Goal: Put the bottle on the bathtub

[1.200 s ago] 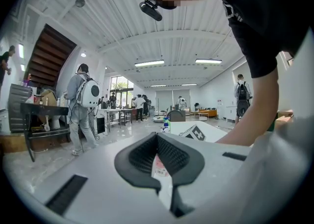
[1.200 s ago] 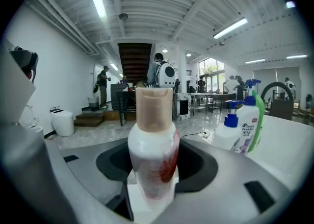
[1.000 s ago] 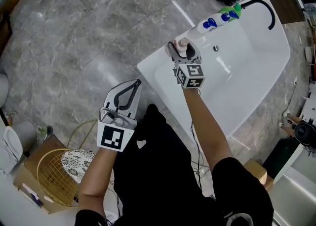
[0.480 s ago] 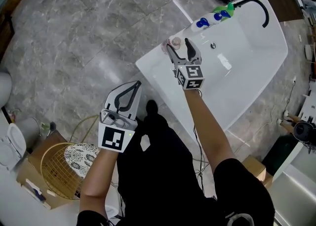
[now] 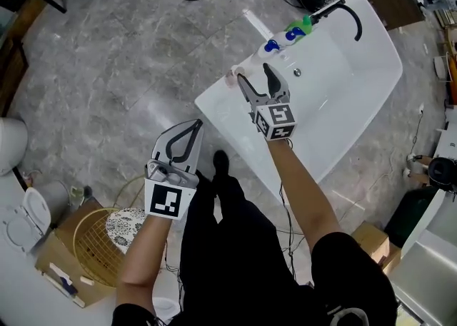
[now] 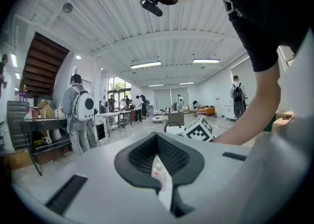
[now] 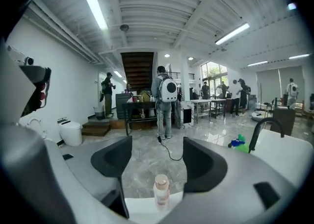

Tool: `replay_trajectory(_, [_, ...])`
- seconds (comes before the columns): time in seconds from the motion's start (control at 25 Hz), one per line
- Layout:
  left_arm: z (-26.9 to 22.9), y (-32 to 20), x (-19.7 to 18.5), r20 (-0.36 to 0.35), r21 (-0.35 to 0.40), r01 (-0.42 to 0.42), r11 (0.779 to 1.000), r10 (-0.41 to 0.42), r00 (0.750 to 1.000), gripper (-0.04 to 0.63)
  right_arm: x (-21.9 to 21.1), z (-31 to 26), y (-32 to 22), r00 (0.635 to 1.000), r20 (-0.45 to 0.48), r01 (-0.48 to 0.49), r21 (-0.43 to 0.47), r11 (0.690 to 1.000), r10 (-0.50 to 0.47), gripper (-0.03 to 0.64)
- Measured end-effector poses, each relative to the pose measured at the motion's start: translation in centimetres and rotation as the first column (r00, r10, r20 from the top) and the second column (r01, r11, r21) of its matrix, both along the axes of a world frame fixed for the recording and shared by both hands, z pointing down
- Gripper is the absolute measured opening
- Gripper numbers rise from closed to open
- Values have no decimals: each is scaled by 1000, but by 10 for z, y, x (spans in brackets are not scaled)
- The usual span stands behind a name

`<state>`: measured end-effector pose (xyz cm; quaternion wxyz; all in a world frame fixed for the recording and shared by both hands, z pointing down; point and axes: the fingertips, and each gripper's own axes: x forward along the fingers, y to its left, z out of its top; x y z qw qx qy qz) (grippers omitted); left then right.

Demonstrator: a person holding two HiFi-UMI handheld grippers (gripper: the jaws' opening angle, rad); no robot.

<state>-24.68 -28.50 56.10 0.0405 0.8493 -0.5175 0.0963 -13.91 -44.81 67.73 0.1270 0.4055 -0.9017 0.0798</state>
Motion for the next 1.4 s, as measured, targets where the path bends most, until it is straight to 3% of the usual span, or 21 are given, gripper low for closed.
replay_trajectory(0.04, [-1, 2, -3, 1, -55, 30, 998, -30, 1000, 9, 1, -16, 5, 1000, 6, 4, 10, 1000, -4, 331])
replay_trajectory(0.12, [-17, 1, -9, 7, -78, 72, 994, -72, 997, 9, 3, -47, 15, 1000, 18, 14, 28, 1000, -14, 331])
replay_trajectory(0.36, [-72, -24, -22, 27, 4, 108, 994, -108, 994, 9, 3, -137, 31, 997, 61, 30, 119, 993, -37, 282])
replay_trajectory(0.72, [-149, -18, -12, 14, 135, 105, 985, -108, 994, 9, 37, -254, 77, 997, 72, -21, 262, 965, 2, 95])
replay_trajectory(0.88, [-166, -2, -8, 19, 137, 143, 980, -147, 989, 9, 61, -278, 102, 994, 105, -67, 234, 970, 44, 26])
replay_trajectory(1.04, [-181, 16, -10, 14, 143, 167, 976, -170, 985, 9, 72, -293, 126, 986, 142, -115, 183, 976, 90, 12])
replay_trajectory(1.4, [-199, 40, 16, 10, 158, 138, 978, -141, 990, 9, 101, -323, 170, 981, 139, -161, 216, 963, 133, 11])
